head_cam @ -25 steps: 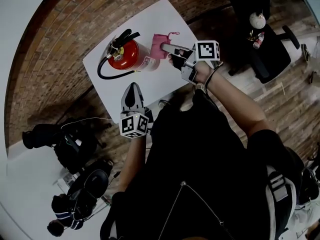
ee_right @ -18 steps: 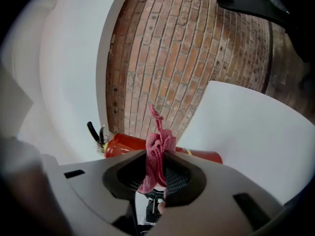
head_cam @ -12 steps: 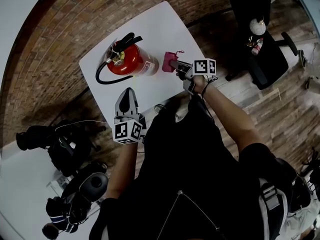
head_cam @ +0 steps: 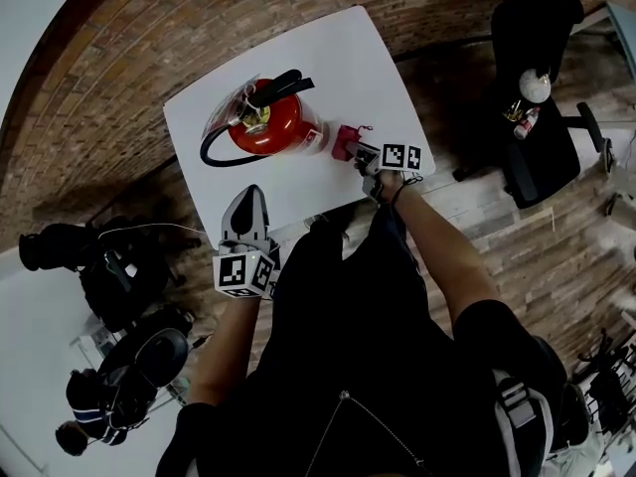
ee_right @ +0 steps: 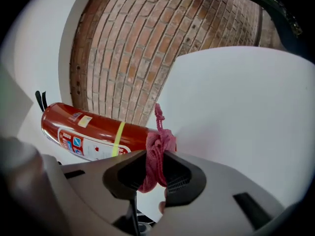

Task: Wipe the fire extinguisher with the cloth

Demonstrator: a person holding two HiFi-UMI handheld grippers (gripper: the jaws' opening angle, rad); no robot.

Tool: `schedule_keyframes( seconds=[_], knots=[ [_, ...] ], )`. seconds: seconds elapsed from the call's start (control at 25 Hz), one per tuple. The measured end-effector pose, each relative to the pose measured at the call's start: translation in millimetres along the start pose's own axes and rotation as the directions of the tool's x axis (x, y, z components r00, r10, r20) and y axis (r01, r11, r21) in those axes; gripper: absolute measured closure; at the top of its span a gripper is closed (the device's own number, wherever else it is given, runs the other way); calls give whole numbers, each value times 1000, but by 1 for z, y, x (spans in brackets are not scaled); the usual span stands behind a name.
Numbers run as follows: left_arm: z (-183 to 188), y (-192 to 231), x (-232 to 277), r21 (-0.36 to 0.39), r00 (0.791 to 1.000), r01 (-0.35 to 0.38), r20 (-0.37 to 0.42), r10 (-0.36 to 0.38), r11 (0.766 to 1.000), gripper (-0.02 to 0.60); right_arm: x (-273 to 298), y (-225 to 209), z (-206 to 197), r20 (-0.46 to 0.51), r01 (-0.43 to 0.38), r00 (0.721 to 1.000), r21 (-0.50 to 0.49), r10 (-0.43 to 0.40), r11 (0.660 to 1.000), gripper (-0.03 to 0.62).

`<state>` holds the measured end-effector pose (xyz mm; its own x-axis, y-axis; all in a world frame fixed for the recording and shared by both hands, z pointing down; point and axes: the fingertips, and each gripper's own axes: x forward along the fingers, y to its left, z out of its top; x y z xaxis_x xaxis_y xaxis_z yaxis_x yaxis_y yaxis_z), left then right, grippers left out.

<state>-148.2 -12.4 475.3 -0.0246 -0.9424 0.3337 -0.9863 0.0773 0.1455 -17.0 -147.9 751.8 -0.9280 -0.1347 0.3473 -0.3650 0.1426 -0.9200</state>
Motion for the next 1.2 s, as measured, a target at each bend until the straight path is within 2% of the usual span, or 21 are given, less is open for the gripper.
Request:
schedule_keyframes(
  seconds=[0.4,0.68,1.2],
  knots=[
    [-9,25,-4,9,999,-24,-28,24,1000,574,35,-33,-5,20,32,999,30,-33,999,493],
    [-15,35,-10,-1,999,-30,-39,30,1000,574,50,-22,-11,23,17,1000,47,-18,999,493],
    [-7,30,-13,-6,1000,-24,-13,23,1000,574,39,7,0,40,-50,998,55,48,997,493]
  ],
)
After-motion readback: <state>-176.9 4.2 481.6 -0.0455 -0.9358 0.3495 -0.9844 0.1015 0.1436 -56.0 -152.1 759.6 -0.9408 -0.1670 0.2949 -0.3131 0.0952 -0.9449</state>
